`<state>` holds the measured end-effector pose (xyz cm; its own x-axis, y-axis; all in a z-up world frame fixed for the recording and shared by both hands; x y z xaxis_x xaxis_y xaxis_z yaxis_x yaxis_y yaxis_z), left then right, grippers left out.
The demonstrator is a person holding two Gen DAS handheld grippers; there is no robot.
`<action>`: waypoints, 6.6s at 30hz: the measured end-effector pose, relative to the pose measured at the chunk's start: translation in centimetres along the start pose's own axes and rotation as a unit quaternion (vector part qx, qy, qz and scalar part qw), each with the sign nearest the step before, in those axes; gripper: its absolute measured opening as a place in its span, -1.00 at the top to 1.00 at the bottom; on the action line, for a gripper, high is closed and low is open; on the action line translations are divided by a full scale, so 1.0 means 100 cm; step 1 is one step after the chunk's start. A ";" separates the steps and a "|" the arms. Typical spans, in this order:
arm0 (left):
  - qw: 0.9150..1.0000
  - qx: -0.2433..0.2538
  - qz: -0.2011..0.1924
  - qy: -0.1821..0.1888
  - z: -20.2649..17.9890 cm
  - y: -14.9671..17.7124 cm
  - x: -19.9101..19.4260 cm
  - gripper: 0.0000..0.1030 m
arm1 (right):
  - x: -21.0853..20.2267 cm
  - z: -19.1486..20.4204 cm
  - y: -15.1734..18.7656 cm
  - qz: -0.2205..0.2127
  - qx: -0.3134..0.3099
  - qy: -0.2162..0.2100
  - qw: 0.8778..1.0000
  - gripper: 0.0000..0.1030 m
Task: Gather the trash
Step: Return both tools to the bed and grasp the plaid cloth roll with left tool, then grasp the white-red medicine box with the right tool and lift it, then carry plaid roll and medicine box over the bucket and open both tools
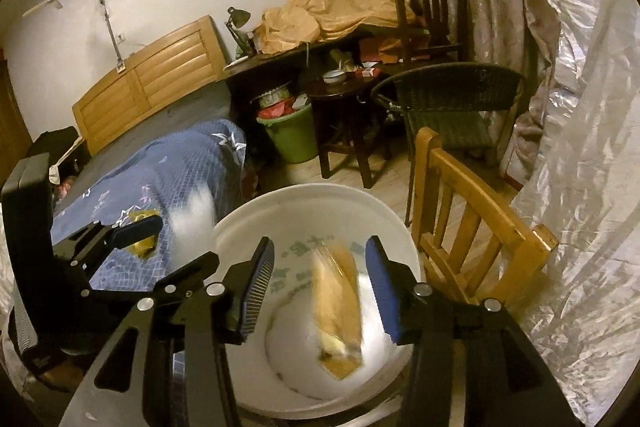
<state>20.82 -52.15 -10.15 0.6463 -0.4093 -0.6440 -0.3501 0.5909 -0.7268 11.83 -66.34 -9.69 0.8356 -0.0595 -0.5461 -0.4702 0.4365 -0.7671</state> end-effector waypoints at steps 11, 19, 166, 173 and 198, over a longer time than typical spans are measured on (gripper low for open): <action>0.997 -0.061 -0.030 -0.046 0.051 0.017 -0.029 -0.53 | -0.024 0.023 0.005 -0.049 -0.022 0.006 0.999 0.05; 0.984 -0.140 -0.045 -0.105 0.137 0.077 -0.085 -0.60 | -0.054 0.106 0.019 -0.134 -0.099 -0.002 0.986 -0.09; 0.860 -0.403 0.016 -0.313 0.447 0.379 -0.282 0.46 | 0.019 0.515 0.227 0.110 -0.251 -0.293 0.916 -0.03; 0.897 -0.308 -0.019 -0.316 0.394 0.277 -0.276 0.46 | -0.027 0.488 0.168 0.041 -0.240 -0.269 0.932 -0.03; 0.990 -0.073 -0.049 -0.115 0.112 0.039 -0.107 0.45 | -0.104 0.111 0.021 -0.047 -0.073 -0.023 0.996 -0.07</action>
<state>20.17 -37.65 -3.39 0.8133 -0.2809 -0.5096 -0.3609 0.4433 -0.8205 5.27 -54.80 -1.90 0.8888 -0.0508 -0.4555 -0.4224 0.2950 -0.8571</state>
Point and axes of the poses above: each gripper's, at about its wrist camera, not at the fingertips, and x roughly the way its jaws point, z to its left, y to its underside, the point moved 9 cm from there along x, roughly the way its jaws point, and after that the axes turned 9 degrees about -y, right-handed, at the moved point
